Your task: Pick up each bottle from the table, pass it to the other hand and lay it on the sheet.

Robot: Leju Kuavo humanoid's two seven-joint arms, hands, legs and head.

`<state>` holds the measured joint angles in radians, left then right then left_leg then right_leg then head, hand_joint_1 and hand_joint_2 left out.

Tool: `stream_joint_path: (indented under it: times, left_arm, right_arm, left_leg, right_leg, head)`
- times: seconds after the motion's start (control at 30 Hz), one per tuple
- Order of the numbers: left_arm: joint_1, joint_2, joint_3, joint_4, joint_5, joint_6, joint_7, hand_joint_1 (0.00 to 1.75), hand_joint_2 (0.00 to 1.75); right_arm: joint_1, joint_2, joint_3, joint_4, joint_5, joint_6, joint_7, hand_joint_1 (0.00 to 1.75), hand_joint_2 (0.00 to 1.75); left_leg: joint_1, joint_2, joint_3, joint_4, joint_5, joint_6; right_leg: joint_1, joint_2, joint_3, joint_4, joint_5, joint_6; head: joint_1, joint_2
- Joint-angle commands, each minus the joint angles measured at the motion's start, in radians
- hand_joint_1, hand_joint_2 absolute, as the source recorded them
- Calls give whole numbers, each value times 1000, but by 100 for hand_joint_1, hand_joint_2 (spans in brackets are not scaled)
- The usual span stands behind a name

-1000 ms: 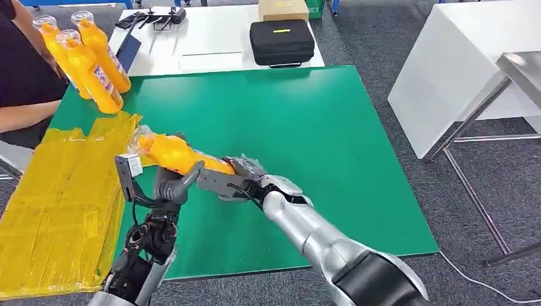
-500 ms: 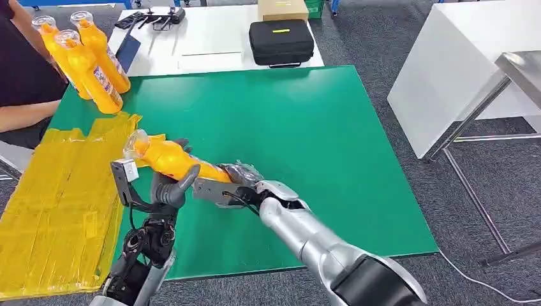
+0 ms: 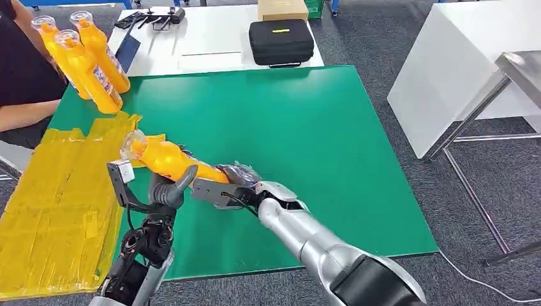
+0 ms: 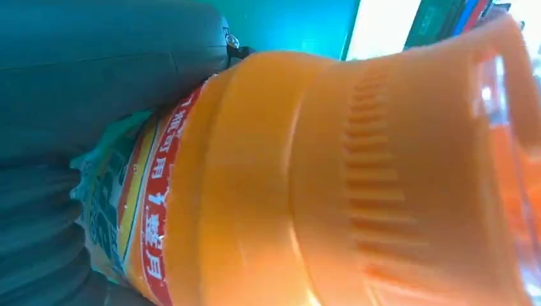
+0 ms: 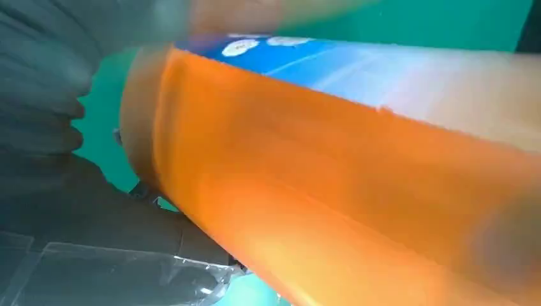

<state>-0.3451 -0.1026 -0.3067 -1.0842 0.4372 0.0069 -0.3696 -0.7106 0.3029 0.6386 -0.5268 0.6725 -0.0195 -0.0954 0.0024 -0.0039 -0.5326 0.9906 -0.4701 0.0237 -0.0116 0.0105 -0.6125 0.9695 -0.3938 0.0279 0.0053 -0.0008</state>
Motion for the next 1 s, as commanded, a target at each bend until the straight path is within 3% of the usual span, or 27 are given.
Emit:
stream_joint_path:
  times: [0.03, 0.13, 0.2, 0.4, 0.43, 0.47, 0.53, 0.57, 0.63, 0.73, 0.77, 0.8, 0.83, 0.87, 0.9, 1.0]
  left_arm:
    - [-87, 12, 3, 13, -38, 56, -30, 175, 175]
    - [-88, 16, 6, 11, -39, 56, -28, 175, 175]
    - [-84, 30, 19, -3, -117, 144, -65, 175, 175]
    - [-75, 153, 89, -22, -729, 659, -157, 175, 175]
    - [-66, 151, 149, -27, -879, 691, -156, 175, 175]
    - [-45, 111, 278, -61, -1105, 691, -171, 175, 175]
    - [-22, 63, 408, -103, -1318, 691, -214, 175, 175]
    - [-2, -1, 559, -177, -1647, 691, -243, 175, 175]
    - [1, -3, 597, -184, -1812, 691, -228, 175, 175]
    - [-16, 99, 460, -43, -1970, 691, -24, 175, 175]
    - [-16, 99, 460, -43, -1970, 691, -24, 175, 175]
    - [-25, 141, 431, 17, -1956, 691, -3, 175, 175]
    - [-56, 185, 325, 117, -2008, 691, 121, 175, 175]
    - [-76, 213, 316, 180, -2008, 691, 125, 175, 175]
    - [-108, 239, 180, 305, -2008, 691, 264, 175, 175]
    - [-147, 257, 79, 441, -1986, 691, 354, 175, 175]
  right_arm:
    - [-27, -44, -57, 4, -118, 27, -62, 0, 0]
    - [-31, -52, -60, 0, -121, 35, -66, 0, 0]
    - [-18, -71, -89, -40, -147, 7, -77, 0, 0]
    - [25, -225, -255, -310, -287, 47, -158, 0, 0]
    - [45, -245, -286, -376, -300, 55, -159, 0, 0]
    - [60, -256, -307, -421, -311, 64, -162, 0, 0]
    - [79, -270, -319, -473, -316, 76, -162, 0, 0]
    - [83, -272, -327, -498, -340, 103, -169, 0, 0]
    - [70, -270, -322, -488, -343, 110, -164, 0, 0]
    - [50, -264, -308, -445, -358, 122, -167, 0, 0]
    - [50, -264, -308, -445, -358, 122, -167, 0, 0]
    - [46, -258, -310, -445, -359, 127, -158, 0, 0]
    - [41, -256, -304, -421, -368, 132, -177, 0, 0]
    - [36, -255, -299, -414, -369, 137, -182, 0, 0]
    - [29, -251, -292, -401, -369, 137, -185, 0, 0]
    - [21, -247, -274, -398, -375, 145, -191, 0, 0]
  left_leg:
    - [1, -4, 1, 1, -1, -1]
    - [1, -2, 0, 0, 0, -1]
    - [1, -2, 2, 0, -1, -1]
    - [1, -2, 1, 0, -1, -1]
    - [2, -3, 4, 0, -1, -1]
    - [1, -2, 3, 0, -1, -1]
    - [1, -2, 1, 0, -1, -1]
    - [2, -1, 2, 0, -2, -1]
    - [1, -2, 0, 0, 0, 0]
    - [1, 2, 2, 0, -1, -1]
    - [2, 4, 8, -1, -4, -2]
    - [0, 1, 5, -1, -1, -1]
    - [-1, 0, 3, -2, 0, -1]
    - [-1, -1, 5, -2, 0, -2]
    - [0, -2, 6, -2, 0, -3]
    - [-1, -4, 4, -1, 1, -2]
  right_leg:
    - [2, -4, 3, 0, -1, -1]
    - [1, -2, 1, 0, -1, 0]
    - [1, -2, 3, 0, -1, -1]
    - [1, -3, 2, 0, -1, -1]
    - [2, -4, 5, -1, -2, -1]
    - [2, -3, 4, -1, -1, -1]
    - [1, -2, 2, -1, -1, 0]
    - [2, -2, 3, -1, -2, -1]
    - [1, -2, 1, 0, -1, 0]
    - [0, 1, 2, 0, -1, 0]
    - [2, 2, 8, -1, -3, -1]
    - [-1, 0, 4, -1, -1, -1]
    - [-1, 0, 3, -1, -1, -1]
    - [-1, -2, 4, -1, -1, -2]
    - [0, -3, 6, -1, -2, -2]
    - [1, -4, 4, -1, -2, -1]
  head:
    - [0, 0]
    - [0, 0]
    - [0, 0]
    - [0, 0]
    - [0, 0]
    - [0, 0]
    - [0, 0]
    - [0, 0]
    - [0, 0]
    - [0, 0]
    - [1, 0]
    - [0, 0]
    - [0, 0]
    - [0, 0]
    - [0, 0]
    - [0, 0]
